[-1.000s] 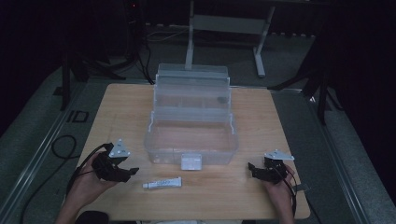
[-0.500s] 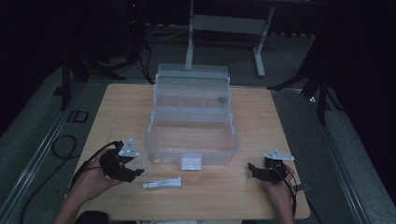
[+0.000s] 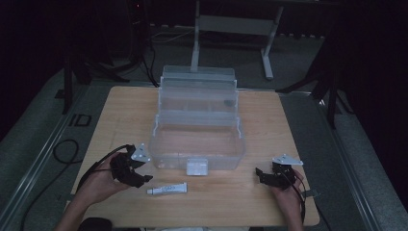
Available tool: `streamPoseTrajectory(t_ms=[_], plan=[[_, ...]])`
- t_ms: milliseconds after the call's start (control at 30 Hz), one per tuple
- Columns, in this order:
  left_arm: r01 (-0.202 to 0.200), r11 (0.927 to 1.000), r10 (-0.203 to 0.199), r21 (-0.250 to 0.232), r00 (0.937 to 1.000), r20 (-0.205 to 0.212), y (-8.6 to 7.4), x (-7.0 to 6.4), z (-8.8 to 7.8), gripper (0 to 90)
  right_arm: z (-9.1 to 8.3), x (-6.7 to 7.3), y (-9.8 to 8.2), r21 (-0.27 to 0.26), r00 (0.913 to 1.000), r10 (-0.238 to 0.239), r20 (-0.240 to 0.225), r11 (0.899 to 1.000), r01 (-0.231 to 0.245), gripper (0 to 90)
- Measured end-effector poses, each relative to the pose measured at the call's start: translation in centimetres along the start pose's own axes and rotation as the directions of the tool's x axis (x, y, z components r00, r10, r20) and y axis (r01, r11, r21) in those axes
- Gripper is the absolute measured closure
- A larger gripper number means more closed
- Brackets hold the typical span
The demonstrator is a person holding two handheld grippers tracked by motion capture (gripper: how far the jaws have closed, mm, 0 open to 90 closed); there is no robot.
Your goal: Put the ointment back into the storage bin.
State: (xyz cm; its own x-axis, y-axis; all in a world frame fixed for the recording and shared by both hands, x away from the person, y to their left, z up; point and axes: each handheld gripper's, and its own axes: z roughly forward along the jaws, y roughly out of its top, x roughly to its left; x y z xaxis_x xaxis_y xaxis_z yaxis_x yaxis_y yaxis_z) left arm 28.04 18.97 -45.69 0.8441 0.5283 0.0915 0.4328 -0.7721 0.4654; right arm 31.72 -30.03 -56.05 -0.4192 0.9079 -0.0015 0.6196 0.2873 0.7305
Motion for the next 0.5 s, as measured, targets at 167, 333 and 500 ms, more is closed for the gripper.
streamPoseTrajectory(t_ms=[167, 333, 500], plan=[[-0.026, 0.9996, 0.026, 0.010, 0.9996, 0.006, 0.7, 0.0, 0.1, 42.0, 0.0, 0.0, 0.0, 0.000, 1.0000, 0.000, 0.000, 1.000, 0.000, 20.1], [-0.059, 0.9980, 0.059, 0.022, 0.9982, 0.006, 1.3, -0.3, 0.5, 44.2, 0.0, 0.0, 0.0, 0.000, 1.0000, 0.000, 0.000, 1.000, 0.000, 20.0], [-0.091, 0.9947, 0.091, 0.047, 0.9957, 0.020, 2.0, -0.6, 1.0, 44.1, 0.0, 0.0, 0.0, 0.000, 1.0000, -0.002, -0.002, 1.000, 0.002, 19.9]])
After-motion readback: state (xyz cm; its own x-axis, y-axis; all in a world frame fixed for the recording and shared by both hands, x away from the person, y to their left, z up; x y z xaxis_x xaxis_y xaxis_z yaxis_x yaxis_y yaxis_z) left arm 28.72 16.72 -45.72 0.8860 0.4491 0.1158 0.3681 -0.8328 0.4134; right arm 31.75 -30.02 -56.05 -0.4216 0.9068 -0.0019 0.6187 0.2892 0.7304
